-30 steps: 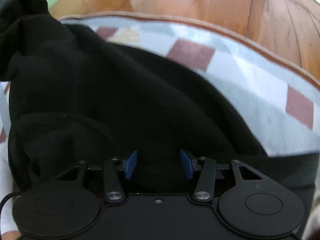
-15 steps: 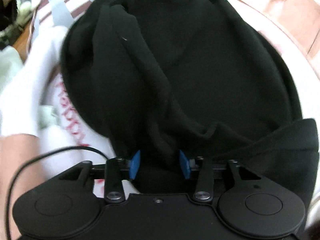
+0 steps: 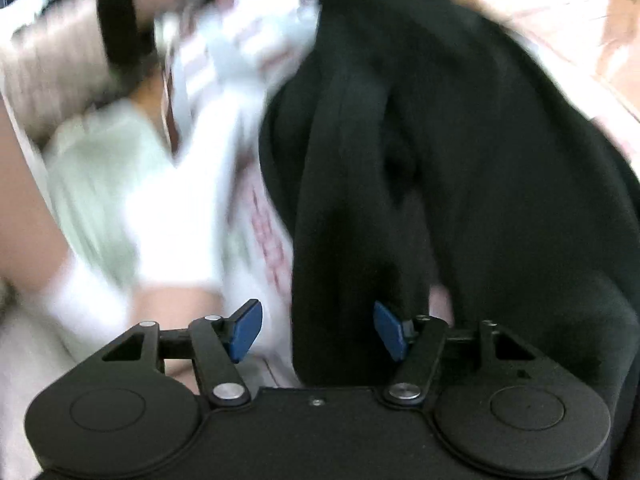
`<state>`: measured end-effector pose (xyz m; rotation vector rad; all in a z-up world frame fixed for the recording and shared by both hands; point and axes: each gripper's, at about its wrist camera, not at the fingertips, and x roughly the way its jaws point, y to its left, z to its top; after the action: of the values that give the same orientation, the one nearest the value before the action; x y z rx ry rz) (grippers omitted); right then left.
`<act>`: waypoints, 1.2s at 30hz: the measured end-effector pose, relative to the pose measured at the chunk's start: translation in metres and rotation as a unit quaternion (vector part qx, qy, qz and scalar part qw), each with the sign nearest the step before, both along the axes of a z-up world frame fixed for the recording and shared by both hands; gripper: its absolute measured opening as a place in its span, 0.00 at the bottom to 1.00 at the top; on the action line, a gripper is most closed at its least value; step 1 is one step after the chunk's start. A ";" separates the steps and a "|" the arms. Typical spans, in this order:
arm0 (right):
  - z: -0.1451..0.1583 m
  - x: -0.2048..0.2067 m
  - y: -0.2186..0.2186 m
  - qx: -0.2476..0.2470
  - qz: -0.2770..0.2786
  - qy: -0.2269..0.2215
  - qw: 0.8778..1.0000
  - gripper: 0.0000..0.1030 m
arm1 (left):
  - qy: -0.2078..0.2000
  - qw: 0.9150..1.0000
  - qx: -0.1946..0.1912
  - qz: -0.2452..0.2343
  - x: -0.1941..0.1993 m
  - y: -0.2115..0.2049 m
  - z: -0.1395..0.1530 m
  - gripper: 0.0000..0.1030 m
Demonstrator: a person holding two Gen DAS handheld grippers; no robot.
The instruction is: Fold clothes
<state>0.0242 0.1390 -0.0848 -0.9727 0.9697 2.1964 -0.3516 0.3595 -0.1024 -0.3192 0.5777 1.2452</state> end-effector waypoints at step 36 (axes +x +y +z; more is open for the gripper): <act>0.055 -0.016 0.006 0.264 -0.338 -0.253 0.867 0.07 | -0.149 0.987 0.051 0.007 -0.027 0.007 0.063 0.16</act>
<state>0.0082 0.1445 -0.0299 -0.7277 0.3337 1.3808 -0.3783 0.3666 -0.0389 -0.4163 0.2543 1.2078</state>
